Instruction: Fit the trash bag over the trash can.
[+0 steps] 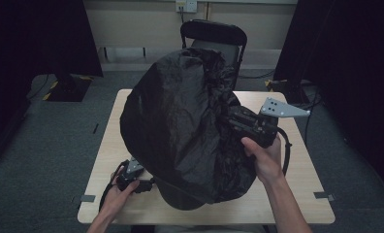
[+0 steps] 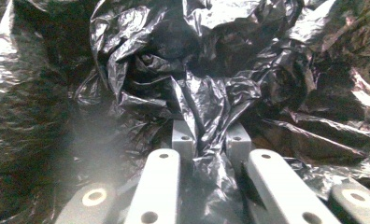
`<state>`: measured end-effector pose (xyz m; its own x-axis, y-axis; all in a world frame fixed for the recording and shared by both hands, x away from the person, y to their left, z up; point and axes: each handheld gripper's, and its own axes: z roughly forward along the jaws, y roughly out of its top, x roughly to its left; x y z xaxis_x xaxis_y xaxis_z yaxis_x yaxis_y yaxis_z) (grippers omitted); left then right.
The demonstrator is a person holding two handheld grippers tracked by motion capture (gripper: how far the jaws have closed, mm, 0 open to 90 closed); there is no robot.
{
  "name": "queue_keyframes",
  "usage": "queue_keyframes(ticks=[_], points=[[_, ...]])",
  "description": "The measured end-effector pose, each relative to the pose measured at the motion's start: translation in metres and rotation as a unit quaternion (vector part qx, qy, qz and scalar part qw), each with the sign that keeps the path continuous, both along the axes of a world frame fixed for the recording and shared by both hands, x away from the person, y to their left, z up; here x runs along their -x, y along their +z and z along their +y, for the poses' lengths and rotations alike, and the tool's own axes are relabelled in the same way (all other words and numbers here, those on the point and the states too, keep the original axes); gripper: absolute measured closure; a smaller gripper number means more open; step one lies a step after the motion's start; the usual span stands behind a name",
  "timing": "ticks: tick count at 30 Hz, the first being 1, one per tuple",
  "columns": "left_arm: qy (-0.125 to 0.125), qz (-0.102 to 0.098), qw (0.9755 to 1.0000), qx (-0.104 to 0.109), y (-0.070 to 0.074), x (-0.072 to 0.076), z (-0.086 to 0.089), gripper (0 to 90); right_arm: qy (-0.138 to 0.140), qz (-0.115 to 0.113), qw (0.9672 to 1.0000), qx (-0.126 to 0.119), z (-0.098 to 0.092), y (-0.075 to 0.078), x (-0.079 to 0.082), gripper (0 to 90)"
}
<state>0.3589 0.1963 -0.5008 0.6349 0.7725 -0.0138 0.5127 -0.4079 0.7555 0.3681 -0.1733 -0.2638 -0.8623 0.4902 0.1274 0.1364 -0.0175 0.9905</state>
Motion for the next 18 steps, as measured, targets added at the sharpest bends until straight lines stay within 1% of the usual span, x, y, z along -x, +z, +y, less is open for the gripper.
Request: queue_keyframes(ticks=[2,3,4,5,6,9,10,12,13,14,15,16,18], points=[[0.004,0.002,1.0,0.003,0.0,0.0,0.001,28.2,-0.005,0.008,0.9999,0.003,0.0,-0.001,-0.003,78.9],[0.01,0.009,0.9999,0.01,0.0,-0.001,0.002,25.6,-0.002,0.009,1.0,0.002,-0.001,-0.002,-0.004,77.9],[0.016,0.017,0.9995,0.022,0.0,-0.001,0.005,21.7,-0.001,0.01,0.9999,0.0,-0.001,-0.003,-0.004,76.2],[0.019,0.019,0.9992,0.029,0.0,-0.002,0.007,17.2,0.001,0.011,0.9999,-0.002,-0.001,-0.004,-0.004,72.7],[0.027,0.022,0.9988,0.036,0.0,-0.002,0.009,16.4,0.002,0.011,0.9999,-0.001,0.0,-0.004,-0.004,69.7],[0.041,0.018,0.9981,0.042,0.002,-0.002,0.016,16.5,0.001,0.015,0.9999,0.002,0.001,-0.005,-0.004,60.9],[0.042,0.02,0.9978,0.046,0.003,-0.002,0.017,16.4,-0.001,0.017,0.9999,0.003,0.001,-0.005,-0.004,57.8],[0.034,0.027,0.9971,0.062,0.004,-0.001,0.021,16.3,-0.007,0.02,0.9997,0.01,0.002,-0.004,-0.005,50.3],[0.037,0.026,0.997,0.062,0.005,0.001,0.021,16.0,-0.015,0.02,0.9996,0.012,0.002,-0.004,-0.004,46.0],[0.035,0.024,0.9975,0.056,0.007,0.002,0.023,16.1,-0.018,0.019,0.9996,0.011,0.002,-0.003,-0.004,41.5],[0.029,0.026,0.9975,0.059,0.008,0.003,0.024,16.1,-0.019,0.021,0.9996,0.008,0.002,-0.003,-0.004,38.1],[0.03,0.024,0.9973,0.063,0.009,0.003,0.027,16.0,-0.018,0.023,0.9996,0.004,0.001,-0.002,-0.005,36.0],[0.04,0.024,0.9965,0.07,0.011,0.004,0.032,16.0,-0.013,0.029,0.9995,-0.004,0.001,0.0,-0.006,30.6]])
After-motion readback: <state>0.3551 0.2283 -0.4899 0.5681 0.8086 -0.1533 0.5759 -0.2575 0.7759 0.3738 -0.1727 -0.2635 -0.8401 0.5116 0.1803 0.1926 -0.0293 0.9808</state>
